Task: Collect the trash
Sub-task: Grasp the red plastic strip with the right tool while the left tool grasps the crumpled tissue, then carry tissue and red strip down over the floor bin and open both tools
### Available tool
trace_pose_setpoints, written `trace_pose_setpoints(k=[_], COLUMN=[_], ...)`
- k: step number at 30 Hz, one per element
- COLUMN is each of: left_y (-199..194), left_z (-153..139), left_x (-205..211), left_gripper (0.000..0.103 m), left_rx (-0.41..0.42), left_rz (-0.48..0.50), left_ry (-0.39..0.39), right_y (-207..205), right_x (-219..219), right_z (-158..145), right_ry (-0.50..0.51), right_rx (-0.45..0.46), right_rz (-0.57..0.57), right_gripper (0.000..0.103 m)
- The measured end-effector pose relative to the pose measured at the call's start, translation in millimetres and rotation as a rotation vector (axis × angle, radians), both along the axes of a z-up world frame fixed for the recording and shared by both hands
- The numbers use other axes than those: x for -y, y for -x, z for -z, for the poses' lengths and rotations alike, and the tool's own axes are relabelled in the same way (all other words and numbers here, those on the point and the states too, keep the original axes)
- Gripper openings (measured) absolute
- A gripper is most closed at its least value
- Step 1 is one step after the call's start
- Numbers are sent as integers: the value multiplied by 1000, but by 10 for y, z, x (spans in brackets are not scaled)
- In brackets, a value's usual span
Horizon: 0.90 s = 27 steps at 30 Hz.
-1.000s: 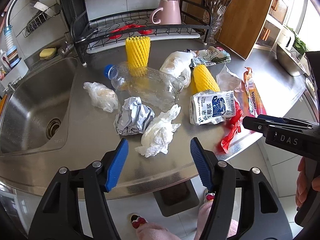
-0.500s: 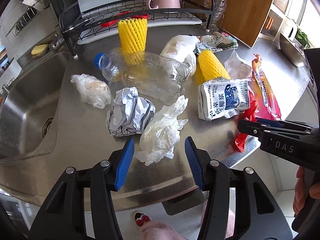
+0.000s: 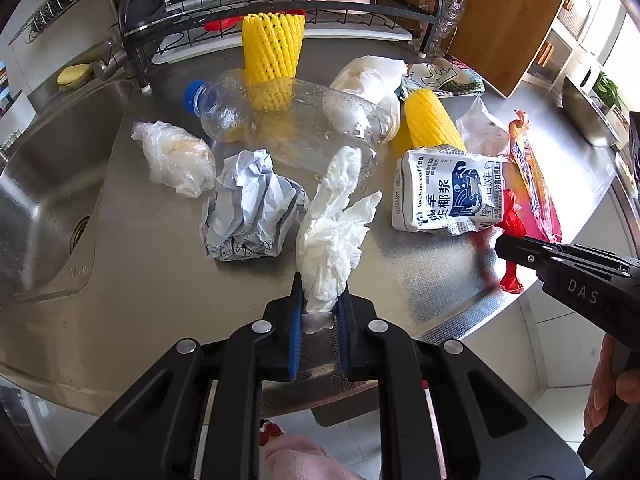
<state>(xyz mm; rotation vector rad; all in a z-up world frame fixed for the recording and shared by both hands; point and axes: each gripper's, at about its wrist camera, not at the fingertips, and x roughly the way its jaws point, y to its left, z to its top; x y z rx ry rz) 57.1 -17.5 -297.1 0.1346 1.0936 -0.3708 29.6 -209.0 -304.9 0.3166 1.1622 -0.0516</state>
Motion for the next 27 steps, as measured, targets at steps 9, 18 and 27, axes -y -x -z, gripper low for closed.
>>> trace_pose_setpoints(k=[9, 18, 27], left_y=[244, 538, 811], left_z=[-283, -544, -670], left_x=[-3, -3, 5], left_gripper=[13, 13, 12], left_rx=[39, 90, 120], left_rz=[1, 12, 40], left_ry=[-2, 19, 27], right_y=[226, 490, 723], right_x=[78, 47, -33], right_z=[-322, -619, -711], right_ry=[19, 29, 40], right_rx=[68, 139, 150], right_rz=[1, -31, -69], right_gripper=[8, 8, 8])
